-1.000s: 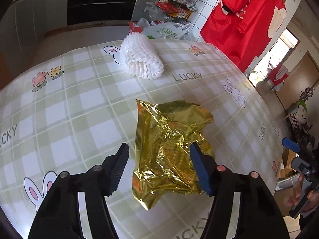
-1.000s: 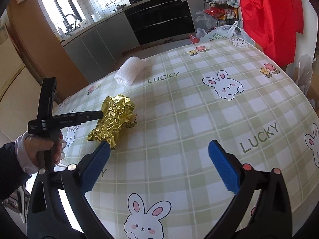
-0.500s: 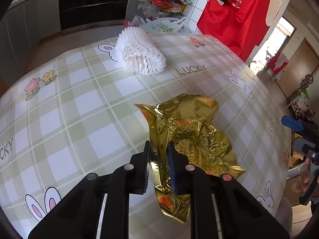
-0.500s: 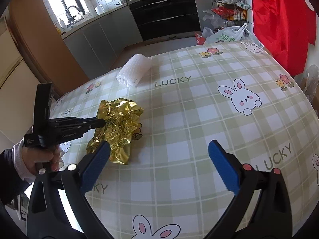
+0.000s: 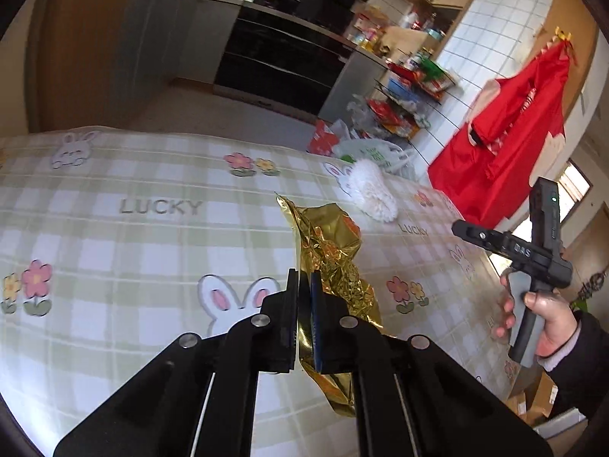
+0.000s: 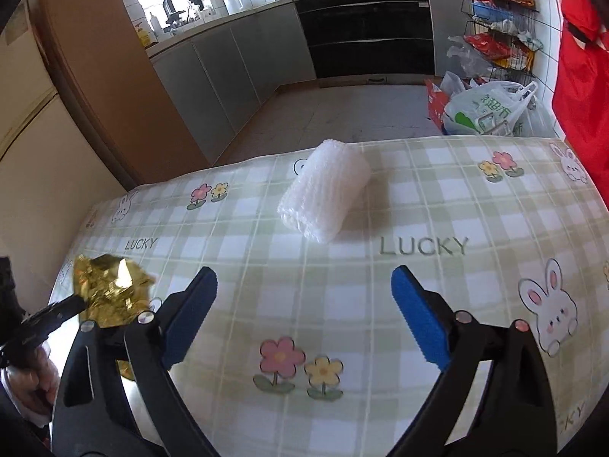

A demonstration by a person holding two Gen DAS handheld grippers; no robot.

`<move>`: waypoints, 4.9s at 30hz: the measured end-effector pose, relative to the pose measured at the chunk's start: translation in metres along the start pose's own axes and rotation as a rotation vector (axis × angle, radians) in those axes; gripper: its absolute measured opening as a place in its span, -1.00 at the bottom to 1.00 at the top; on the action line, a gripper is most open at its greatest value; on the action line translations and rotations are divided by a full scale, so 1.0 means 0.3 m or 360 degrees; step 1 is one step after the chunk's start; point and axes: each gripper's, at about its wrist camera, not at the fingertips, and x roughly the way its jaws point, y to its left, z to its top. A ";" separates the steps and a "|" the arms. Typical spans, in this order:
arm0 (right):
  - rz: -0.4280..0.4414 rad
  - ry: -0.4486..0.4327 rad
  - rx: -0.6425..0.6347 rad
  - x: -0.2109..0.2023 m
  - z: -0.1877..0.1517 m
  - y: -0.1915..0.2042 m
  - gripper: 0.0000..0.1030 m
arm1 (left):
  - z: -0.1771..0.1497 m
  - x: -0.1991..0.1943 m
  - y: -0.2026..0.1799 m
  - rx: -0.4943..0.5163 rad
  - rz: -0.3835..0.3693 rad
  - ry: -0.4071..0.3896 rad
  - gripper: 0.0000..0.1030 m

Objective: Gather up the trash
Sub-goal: 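Grasp the white foam mesh sleeve with the right tool while the left tool holds the foil, then carry the foam sleeve and gold foil over the bin with both tools, then drop the foam sleeve into the bin with the right tool while the left tool holds the foil, then open the left tool to drop the gold foil into the bin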

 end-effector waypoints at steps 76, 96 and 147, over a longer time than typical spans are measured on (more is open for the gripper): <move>0.0363 0.0188 -0.0337 -0.698 -0.987 0.659 -0.28 | -0.466 -1.019 -0.082 -0.0112 0.0089 -0.0329 -0.97; 0.0353 0.0244 -0.0267 -0.651 -1.008 0.631 -0.28 | -0.673 -0.604 0.291 -0.0448 0.0346 0.0097 -0.28; 0.0280 -0.0142 0.0206 -0.838 -0.933 0.354 0.89 | -0.616 -0.884 -0.360 0.0330 -0.0065 0.0014 -0.86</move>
